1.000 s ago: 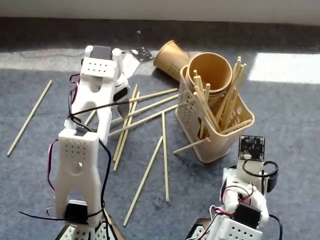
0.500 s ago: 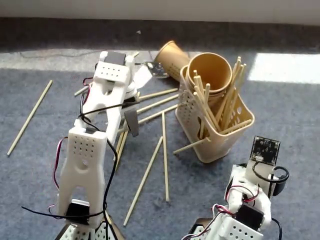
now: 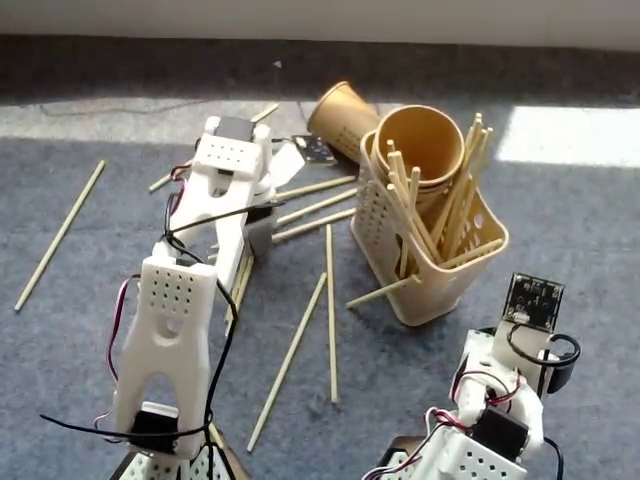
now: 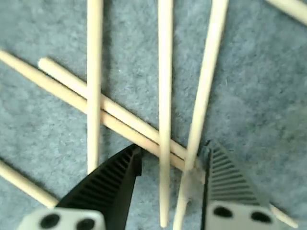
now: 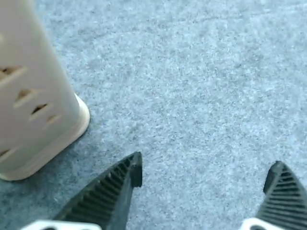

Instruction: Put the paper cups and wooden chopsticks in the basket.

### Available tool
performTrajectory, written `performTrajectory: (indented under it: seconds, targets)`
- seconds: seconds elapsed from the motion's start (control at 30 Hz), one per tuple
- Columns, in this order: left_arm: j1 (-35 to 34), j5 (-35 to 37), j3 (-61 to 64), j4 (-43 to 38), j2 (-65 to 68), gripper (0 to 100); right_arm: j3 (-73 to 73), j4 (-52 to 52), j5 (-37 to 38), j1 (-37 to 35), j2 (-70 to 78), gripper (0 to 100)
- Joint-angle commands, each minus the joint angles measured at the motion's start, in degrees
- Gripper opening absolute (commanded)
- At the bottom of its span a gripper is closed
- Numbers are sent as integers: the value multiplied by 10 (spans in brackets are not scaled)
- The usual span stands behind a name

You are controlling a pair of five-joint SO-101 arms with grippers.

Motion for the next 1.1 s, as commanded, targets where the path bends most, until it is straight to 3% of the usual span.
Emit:
performTrajectory:
  seconds: [0.0, 0.13, 0.47, 0.83, 1.07]
  targets:
    - [-32, -1, -29, -2, 1, 33, 20, -13, -5, 5, -7, 382]
    - [-64, 2, -103, 63, 2, 5, 21, -13, -5, 5, -7, 382]
    - [-128, 98, -130, 63, -95, 5, 21, -14, -5, 4, -7, 382]
    - [-52, 219, -126, 65, -356, 5, 21, -13, -5, -19, -7, 382]
    - [15, 314, -130, 37, -448, 5, 21, -12, -5, -22, -7, 382]
